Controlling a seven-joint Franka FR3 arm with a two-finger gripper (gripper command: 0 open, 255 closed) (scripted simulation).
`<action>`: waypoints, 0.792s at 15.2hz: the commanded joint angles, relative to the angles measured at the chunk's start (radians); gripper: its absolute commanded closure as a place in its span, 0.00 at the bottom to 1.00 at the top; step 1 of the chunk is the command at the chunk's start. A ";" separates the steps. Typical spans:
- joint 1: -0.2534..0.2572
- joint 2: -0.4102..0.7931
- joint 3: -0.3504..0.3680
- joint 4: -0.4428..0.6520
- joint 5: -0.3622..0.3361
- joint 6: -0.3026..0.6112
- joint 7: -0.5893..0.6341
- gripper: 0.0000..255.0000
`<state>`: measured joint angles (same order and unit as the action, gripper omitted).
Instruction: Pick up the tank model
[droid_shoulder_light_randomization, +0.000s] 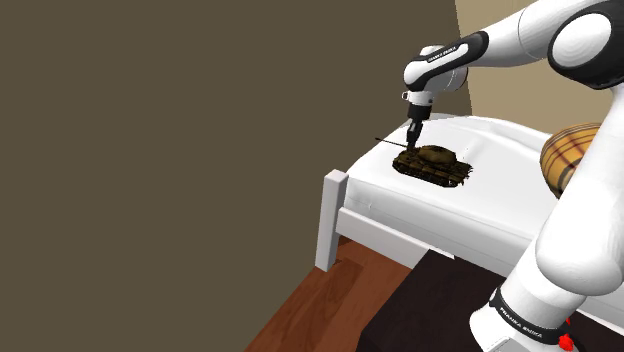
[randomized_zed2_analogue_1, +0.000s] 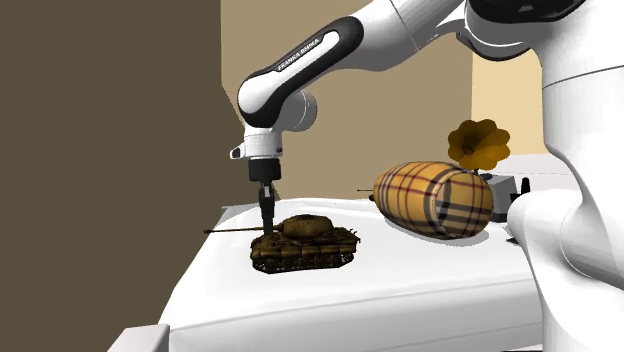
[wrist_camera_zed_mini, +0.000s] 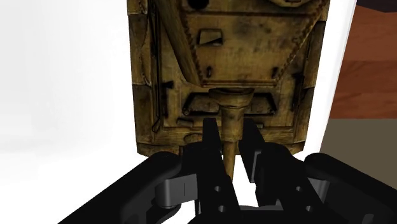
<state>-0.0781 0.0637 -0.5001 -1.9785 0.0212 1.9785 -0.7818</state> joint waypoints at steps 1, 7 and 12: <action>0.000 0.000 0.000 -0.001 0.000 0.001 0.000 1.00; 0.000 -0.001 0.000 -0.001 -0.001 0.000 0.000 1.00; 0.002 -0.021 0.000 0.046 -0.011 -0.064 0.007 1.00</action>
<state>-0.0768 0.0460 -0.5004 -1.9426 0.0113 1.9256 -0.7758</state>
